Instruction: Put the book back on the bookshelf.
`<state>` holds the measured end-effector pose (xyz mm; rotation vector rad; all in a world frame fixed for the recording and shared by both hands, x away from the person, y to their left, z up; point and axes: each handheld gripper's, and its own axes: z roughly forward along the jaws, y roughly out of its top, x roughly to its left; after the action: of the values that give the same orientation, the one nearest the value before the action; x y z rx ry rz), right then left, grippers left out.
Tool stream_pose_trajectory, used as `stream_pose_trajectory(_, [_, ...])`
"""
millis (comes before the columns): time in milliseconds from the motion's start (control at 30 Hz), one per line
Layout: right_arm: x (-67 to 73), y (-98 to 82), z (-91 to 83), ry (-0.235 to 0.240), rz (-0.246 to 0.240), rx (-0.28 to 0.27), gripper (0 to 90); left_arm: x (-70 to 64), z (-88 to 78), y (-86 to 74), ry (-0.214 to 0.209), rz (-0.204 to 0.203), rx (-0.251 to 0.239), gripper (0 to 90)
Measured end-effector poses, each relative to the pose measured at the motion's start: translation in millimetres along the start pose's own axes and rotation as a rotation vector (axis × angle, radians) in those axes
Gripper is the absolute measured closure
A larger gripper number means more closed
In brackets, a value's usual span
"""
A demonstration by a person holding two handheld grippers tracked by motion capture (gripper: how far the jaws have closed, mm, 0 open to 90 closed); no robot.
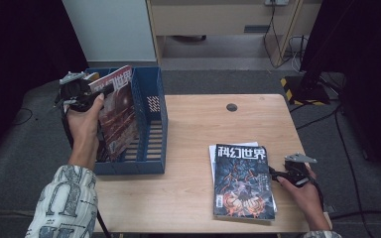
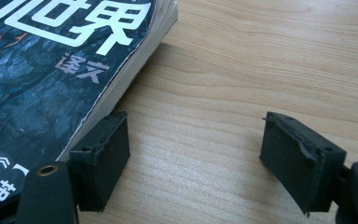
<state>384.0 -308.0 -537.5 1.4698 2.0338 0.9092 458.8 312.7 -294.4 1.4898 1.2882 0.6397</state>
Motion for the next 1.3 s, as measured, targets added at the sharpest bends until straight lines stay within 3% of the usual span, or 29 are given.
stream_pose_trajectory(233, [-0.2, 0.0, 0.0, 0.000, -0.003, 0.001, 23.6, 0.2, 5.7, -8.3, -0.008, 0.003, -0.019, 83.5])
stream_pose_trajectory(1000, [-0.1, 0.0, -0.1, 0.001, -0.001, 0.002, 23.6, 4.2, 15.0, -41.3, -0.017, -0.048, -0.080, 82.6])
stream_pose_trajectory(1300, [-0.1, 0.0, -0.1, 0.000, -0.001, 0.002, 23.6, 4.8, 16.0, -50.1, -0.024, -0.052, -0.071, 82.1])
